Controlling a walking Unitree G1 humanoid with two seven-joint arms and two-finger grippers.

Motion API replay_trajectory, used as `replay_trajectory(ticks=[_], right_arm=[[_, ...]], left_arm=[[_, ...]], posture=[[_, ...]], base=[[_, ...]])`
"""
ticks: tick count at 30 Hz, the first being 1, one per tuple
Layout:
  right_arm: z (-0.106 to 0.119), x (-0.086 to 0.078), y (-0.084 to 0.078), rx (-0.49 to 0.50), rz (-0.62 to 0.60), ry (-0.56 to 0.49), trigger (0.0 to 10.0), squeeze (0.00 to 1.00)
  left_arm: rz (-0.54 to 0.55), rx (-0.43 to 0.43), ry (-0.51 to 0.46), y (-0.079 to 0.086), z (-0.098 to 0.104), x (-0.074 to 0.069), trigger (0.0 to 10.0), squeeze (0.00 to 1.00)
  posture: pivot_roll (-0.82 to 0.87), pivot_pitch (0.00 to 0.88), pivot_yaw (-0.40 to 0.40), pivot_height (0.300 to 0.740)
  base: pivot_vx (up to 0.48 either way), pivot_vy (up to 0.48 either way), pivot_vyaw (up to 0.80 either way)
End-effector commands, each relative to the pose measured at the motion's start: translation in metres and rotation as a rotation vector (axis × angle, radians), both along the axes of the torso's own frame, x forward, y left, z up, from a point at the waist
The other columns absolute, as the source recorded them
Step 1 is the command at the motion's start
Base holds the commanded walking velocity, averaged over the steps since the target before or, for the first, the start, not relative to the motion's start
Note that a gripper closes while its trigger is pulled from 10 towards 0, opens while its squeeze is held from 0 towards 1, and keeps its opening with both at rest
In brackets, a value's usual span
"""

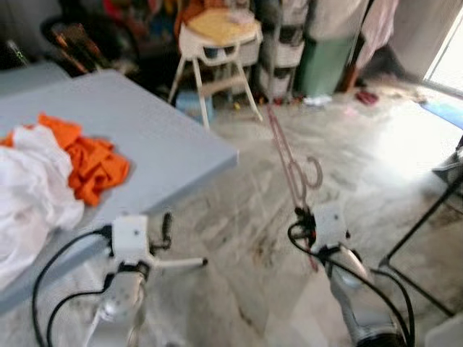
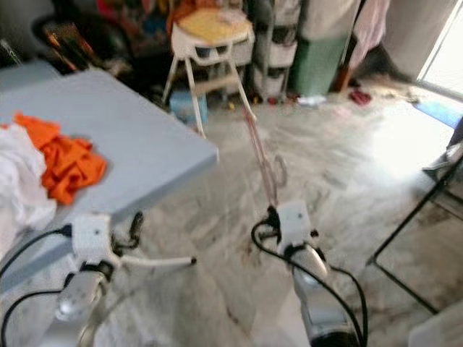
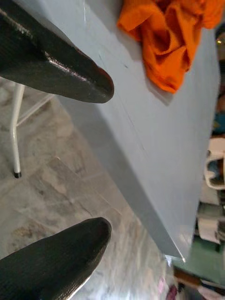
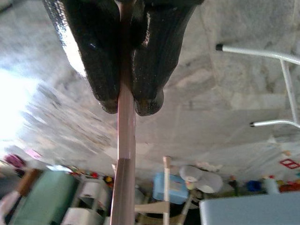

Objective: Hang hanger

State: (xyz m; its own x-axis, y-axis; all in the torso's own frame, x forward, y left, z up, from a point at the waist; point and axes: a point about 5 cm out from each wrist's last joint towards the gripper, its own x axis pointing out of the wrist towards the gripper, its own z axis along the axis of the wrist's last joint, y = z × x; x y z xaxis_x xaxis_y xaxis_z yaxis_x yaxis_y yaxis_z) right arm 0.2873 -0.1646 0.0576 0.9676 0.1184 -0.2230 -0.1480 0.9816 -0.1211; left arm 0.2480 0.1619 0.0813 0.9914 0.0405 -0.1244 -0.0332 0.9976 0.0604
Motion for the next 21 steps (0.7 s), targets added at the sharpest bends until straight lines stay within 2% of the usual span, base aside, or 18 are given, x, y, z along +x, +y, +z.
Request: replay_trajectory(ticks=[1, 4, 5, 6, 7, 8, 11, 14, 21], right_arm=[[0.0, 0.001, 0.001, 0.011, -0.017, 0.01, 10.0, 0.0], [-0.001, 0.0, 0.003, -0.019, -0.003, 0.012, 10.0, 0.0], [-0.001, -0.001, 0.004, -0.061, 0.021, -0.013, 10.0, 0.0], [-0.004, -0.002, 0.004, -0.003, 0.0, 0.015, 10.0, 0.0], [-0.004, -0.002, 0.004, -0.003, 0.0, 0.015, 10.0, 0.0], [-0.006, -0.003, 0.005, 0.04, -0.018, 0.036, 10.0, 0.0], [-0.002, -0.002, 0.005, -0.029, 0.025, -0.01, 10.0, 0.0], [-0.004, -0.003, 0.009, 0.019, 0.042, 0.035, 10.0, 0.0], [-0.004, -0.001, 0.009, 0.038, 0.037, 0.042, 10.0, 0.0]], left_arm=[[0.013, 0.001, 0.011, 0.005, -0.001, 0.0, 10.0, 0.0], [0.013, 0.0, 0.008, 0.005, 0.0, 0.001, 10.0, 0.0], [0.016, -0.002, 0.011, 0.005, -0.001, 0.002, 10.0, 0.0], [0.021, -0.013, 0.017, 0.006, -0.001, 0.003, 10.0, 0.0], [0.021, -0.013, 0.017, 0.006, -0.001, 0.003, 10.0, 0.0], [0.027, -0.033, 0.024, 0.006, -0.002, 0.004, 10.0, 0.0], [0.033, -0.06, 0.034, 0.007, -0.003, 0.005, 10.0, 0.0], [0.031, -0.068, 0.034, 0.008, -0.003, 0.007, 10.0, 0.0], [0.027, -0.087, 0.034, 0.008, -0.002, 0.012, 10.0, 0.0]], posture=[[-0.02, 0.0, -0.006, 0.74], [-0.02, 0.0, -0.004, 0.74], [-0.02, 0.0, -0.003, 0.74], [-0.02, 0.0, -0.002, 0.74], [-0.02, 0.0, -0.002, 0.74], [-0.02, 0.0, -0.002, 0.74], [-0.02, 0.0, -0.002, 0.74], [-0.02, 0.0, -0.002, 0.74], [-0.03, 0.0, 0.003, 0.74]], base=[[-0.319, 0.0, 0.0], [-0.099, 0.0, 0.0], [0.0, 0.0, 0.0], [0.0, 0.0, 0.0], [0.0, 0.0, 0.0], [0.0, 0.0, 0.0], [0.0, 0.0, 0.0], [0.0, 0.0, 0.0], [0.0, 0.0, 0.0]])
